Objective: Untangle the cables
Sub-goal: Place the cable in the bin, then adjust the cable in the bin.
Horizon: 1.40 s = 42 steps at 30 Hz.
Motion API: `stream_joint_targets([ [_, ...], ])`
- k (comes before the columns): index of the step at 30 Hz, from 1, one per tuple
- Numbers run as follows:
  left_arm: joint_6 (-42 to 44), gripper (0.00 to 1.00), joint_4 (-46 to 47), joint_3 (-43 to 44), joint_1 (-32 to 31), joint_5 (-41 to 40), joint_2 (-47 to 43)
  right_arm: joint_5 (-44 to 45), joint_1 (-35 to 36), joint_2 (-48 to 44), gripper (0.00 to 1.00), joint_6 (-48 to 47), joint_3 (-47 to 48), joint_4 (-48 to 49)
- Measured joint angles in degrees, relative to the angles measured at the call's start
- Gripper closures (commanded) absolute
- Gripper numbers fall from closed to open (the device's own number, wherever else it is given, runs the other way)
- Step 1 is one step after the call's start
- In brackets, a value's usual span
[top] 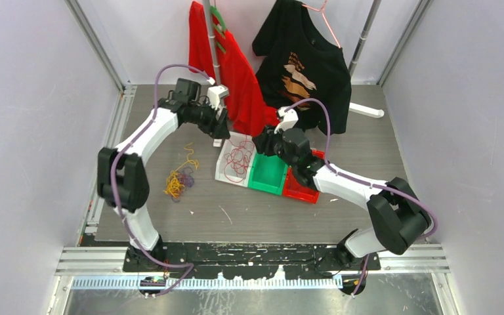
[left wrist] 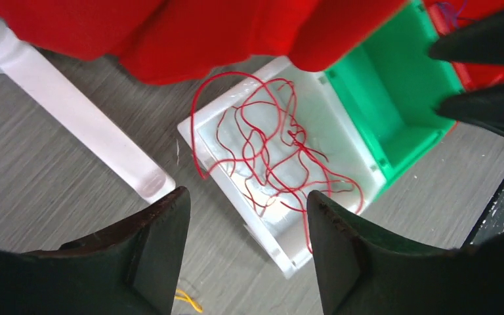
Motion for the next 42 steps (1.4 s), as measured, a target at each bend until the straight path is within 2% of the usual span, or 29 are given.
stream_joint_targets([
  [4,-0.3,0.45,0.4,2.9,0.5,1.4,8.1,0.3,1.3,-1.7,0.54,0.2,-3.0,-0.2],
  [7,-0.4,0.55,0.6,3.1,0.9,1.9,11.4,0.6,2.4,-4.2,0.56,0.2,-5.1,-0.3],
  [9,-0.3,0.64,0.7,3.7,1.0,2.5,12.5,0.7,3.3,-5.8,0.56,0.2,-6.2,-0.2],
  [13,-0.4,0.9,2.2,5.3,1.0,4.0,13.0,0.7,5.1,-7.7,0.57,0.2,-8.1,0.3],
  [18,-1.3,1.0,4.5,6.2,1.0,5.9,13.1,0.9,7.0,-8.3,0.59,0.2,-8.9,0.3],
  [26,-3.1,1.0,5.5,5.9,1.0,7.4,13.2,2.0,10.0,-8.1,0.62,-1.5,-8.9,0.3],
  [37,-7.8,1.0,6.4,-6.2,-1.6,7.6,2.3,4.9,9.6,-5.4,0.64,-2.6,-7.3,-0.3],
  [42,-7.8,1.0,8.7,-10.2,-5.8,2.8,0.6,6.3,8.2,-5.4,0.65,-2.5,-6.2,-0.3],
])
